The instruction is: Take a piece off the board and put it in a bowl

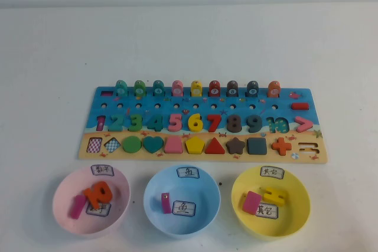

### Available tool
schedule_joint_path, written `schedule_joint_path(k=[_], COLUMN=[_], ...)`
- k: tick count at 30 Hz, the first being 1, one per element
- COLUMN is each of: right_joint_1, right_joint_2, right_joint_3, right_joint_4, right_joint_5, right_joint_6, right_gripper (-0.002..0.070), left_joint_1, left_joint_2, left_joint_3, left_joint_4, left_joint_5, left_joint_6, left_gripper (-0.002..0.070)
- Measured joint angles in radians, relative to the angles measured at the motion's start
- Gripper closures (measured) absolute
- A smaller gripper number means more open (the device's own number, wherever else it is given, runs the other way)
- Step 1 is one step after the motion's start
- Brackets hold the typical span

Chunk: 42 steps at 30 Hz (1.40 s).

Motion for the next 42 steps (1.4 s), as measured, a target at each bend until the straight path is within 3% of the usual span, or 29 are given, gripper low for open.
schedule_joint_path(k=[21, 42], right_joint_1=[0.000, 0.000], right_joint_2=[0.000, 0.000], right_joint_3=[0.000, 0.000], right_joint_4=[0.000, 0.224], right_joint_5=[0.000, -0.092], right_joint_6=[0.000, 0.000], right_gripper=[0.0694, 0.0694], left_joint_1=[0.000, 0.000], left_joint_2=[0.000, 0.000], left_joint_3=[0.000, 0.000], left_joint_4=[0.000, 0.000], left_joint_5=[0.000, 0.000], left_joint_6=[0.000, 0.000], left_gripper=[0.0676, 0.0676])
